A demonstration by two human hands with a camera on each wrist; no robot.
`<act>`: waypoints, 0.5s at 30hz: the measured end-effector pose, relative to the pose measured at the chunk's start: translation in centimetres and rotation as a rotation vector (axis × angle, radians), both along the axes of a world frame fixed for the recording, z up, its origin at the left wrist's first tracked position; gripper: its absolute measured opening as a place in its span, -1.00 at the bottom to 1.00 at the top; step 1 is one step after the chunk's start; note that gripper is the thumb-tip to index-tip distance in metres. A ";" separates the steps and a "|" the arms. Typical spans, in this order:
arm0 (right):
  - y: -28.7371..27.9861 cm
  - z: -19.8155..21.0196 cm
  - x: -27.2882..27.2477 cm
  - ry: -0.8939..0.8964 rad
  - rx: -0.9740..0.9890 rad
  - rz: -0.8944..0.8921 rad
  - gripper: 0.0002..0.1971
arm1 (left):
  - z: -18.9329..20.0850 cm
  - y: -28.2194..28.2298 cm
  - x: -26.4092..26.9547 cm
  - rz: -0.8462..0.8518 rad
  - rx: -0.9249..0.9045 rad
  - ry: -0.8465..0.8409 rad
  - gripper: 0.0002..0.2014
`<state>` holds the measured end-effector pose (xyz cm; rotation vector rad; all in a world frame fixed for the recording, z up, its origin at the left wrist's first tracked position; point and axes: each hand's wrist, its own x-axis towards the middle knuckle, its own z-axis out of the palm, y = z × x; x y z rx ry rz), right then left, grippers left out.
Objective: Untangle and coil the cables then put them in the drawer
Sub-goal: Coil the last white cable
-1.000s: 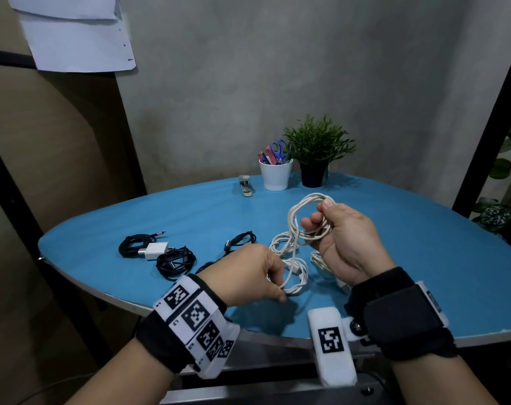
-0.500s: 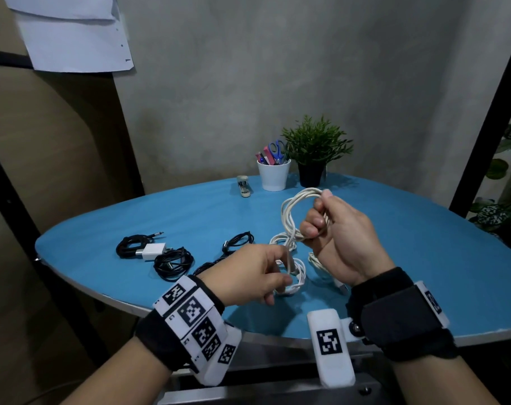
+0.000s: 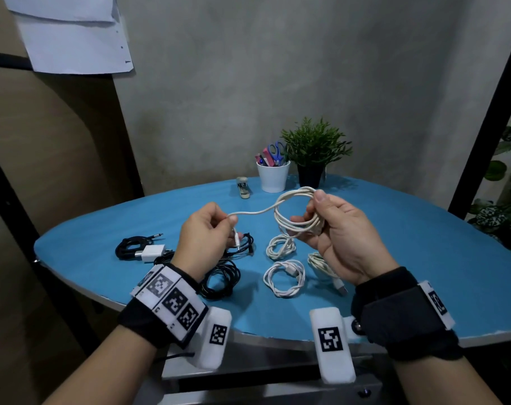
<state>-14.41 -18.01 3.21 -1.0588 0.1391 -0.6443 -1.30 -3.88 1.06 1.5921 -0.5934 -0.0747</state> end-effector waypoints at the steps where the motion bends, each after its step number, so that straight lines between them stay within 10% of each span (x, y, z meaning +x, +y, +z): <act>1: 0.1 0.0 0.1 -0.007 0.019 0.014 -0.73 | -0.1 -0.1 -0.1 -0.014 -0.033 0.039 -0.76; 6: 0.4 -0.1 -0.1 0.020 0.046 0.093 -0.75 | -0.4 -0.8 -0.4 -0.011 -0.031 0.055 -0.76; 15: 0.7 -0.8 0.2 0.101 0.035 0.133 -0.76 | 1.0 -1.8 -1.3 -0.220 -0.552 0.536 -0.76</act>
